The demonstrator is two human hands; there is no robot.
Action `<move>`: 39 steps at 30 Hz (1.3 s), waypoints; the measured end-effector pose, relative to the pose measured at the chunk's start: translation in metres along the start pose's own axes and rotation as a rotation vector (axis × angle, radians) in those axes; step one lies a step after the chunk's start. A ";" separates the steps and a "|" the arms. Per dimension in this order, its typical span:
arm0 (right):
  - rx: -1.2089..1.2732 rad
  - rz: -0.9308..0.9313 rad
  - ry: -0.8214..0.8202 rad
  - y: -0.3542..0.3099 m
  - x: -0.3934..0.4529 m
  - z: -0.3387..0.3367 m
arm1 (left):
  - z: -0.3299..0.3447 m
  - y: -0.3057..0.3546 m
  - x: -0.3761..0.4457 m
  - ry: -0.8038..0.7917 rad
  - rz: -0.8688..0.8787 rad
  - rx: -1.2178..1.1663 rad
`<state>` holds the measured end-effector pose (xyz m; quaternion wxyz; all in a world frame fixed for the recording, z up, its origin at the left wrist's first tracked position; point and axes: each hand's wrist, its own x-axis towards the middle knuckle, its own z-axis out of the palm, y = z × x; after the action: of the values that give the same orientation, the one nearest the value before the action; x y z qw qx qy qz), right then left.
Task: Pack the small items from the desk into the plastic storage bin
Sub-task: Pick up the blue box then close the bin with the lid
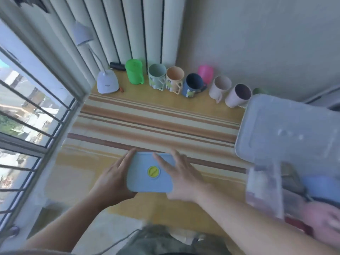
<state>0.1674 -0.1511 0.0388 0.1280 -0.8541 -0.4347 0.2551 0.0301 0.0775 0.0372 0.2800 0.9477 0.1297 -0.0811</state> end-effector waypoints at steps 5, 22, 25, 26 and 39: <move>0.002 0.124 0.431 0.086 -0.133 -0.107 | -0.015 0.172 0.067 0.118 0.300 0.004; 0.133 0.431 0.510 0.321 -0.395 -0.124 | 0.177 0.496 0.097 -0.278 0.439 -0.129; 0.172 0.331 0.439 0.308 -0.376 -0.098 | 0.159 0.472 0.081 -0.372 0.392 0.099; 0.184 0.285 0.406 0.301 -0.371 -0.087 | 0.154 0.462 0.072 -0.369 0.417 0.189; 0.005 0.245 0.178 0.309 -0.351 -0.054 | 0.194 0.436 0.042 -0.168 0.513 0.589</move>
<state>0.2336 -0.6168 0.0614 0.1360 -0.9197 -0.3138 0.1930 0.1816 -0.3738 0.0886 0.0168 0.9792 -0.1632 -0.1195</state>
